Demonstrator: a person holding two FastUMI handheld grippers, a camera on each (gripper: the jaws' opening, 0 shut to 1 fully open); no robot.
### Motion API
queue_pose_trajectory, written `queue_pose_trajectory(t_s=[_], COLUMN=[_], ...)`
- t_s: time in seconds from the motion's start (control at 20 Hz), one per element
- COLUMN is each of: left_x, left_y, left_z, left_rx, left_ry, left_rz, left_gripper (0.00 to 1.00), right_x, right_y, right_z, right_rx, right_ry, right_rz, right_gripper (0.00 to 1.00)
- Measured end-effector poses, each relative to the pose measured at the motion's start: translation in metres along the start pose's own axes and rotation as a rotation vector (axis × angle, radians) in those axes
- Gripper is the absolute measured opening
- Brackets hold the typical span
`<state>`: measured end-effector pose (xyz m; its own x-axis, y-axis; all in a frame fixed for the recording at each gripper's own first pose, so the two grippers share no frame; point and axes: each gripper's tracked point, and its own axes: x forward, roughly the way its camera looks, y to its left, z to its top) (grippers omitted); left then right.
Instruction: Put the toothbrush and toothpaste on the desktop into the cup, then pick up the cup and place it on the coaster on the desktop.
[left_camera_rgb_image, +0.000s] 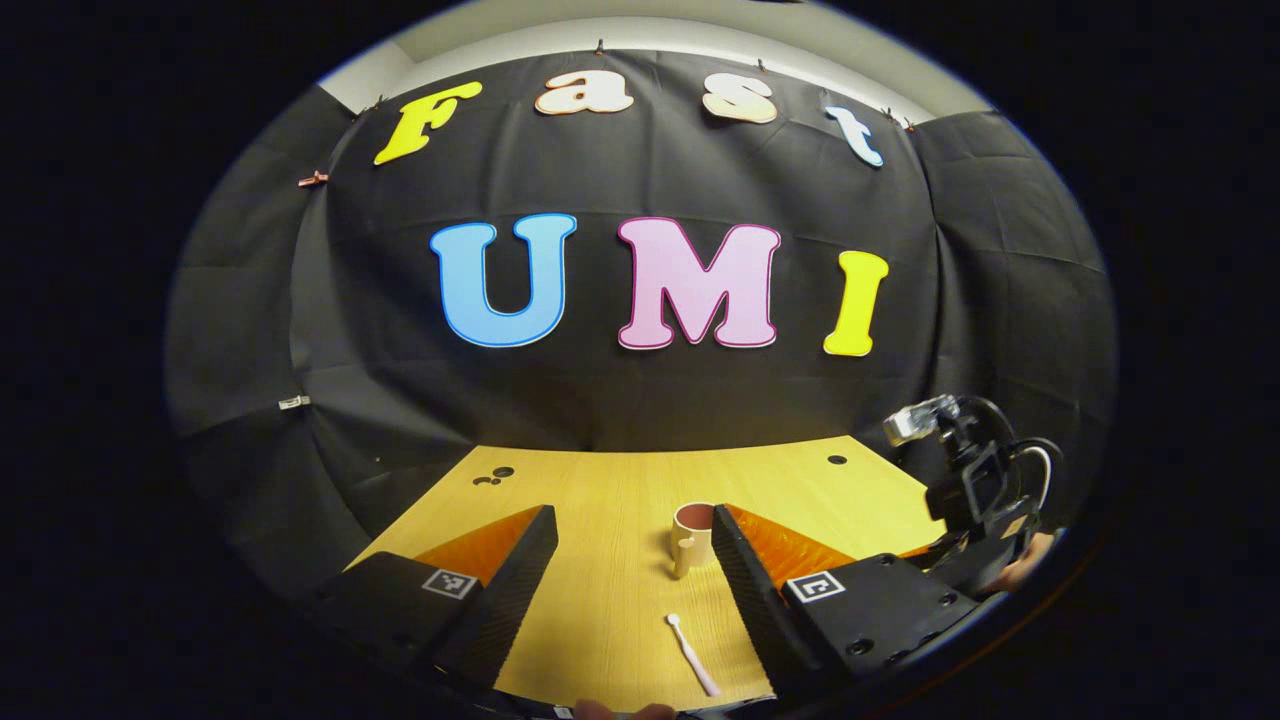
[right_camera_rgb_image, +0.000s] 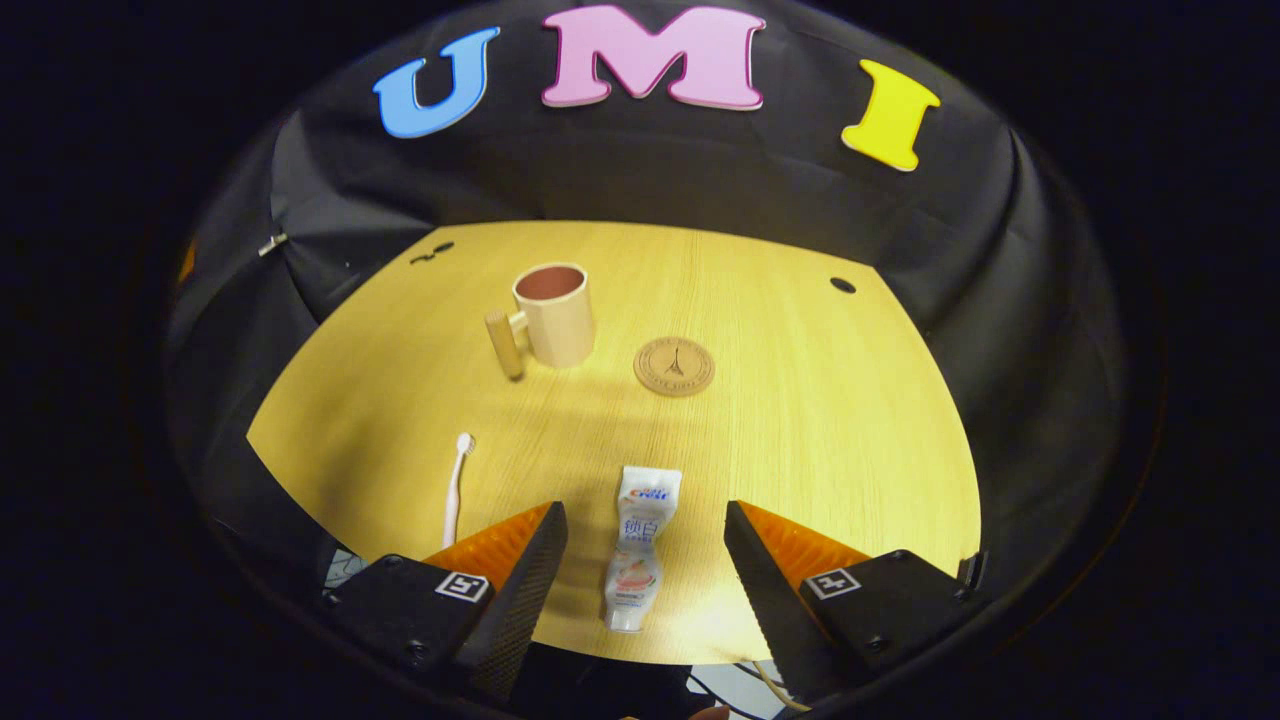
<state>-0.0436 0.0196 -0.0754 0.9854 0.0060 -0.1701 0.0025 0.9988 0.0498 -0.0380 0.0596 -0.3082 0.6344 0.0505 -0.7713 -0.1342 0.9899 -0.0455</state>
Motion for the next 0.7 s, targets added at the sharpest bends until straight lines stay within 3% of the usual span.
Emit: queue_pose_trajectory(t_s=[0.2,0.4,0.7], left_x=[0.002,0.008,0.022], left_y=[0.015,0.029,0.049], left_z=[-0.001,-0.007,-0.019], left_rx=[0.004,-0.013,-0.015], left_ry=[-0.009,-0.001,0.025], left_rz=[0.017,0.031,0.055], left_gripper=[0.96,0.96,0.96], right_x=[0.035,0.056,0.075], right_y=[-0.004,0.001,0.002], right_z=[-0.025,-0.046,-0.057], right_rx=[-0.005,0.010,0.000], right_ry=[0.124,0.246,0.330], right_rz=[-0.038,-0.028,-0.056], right_gripper=[0.98,0.99,0.95])
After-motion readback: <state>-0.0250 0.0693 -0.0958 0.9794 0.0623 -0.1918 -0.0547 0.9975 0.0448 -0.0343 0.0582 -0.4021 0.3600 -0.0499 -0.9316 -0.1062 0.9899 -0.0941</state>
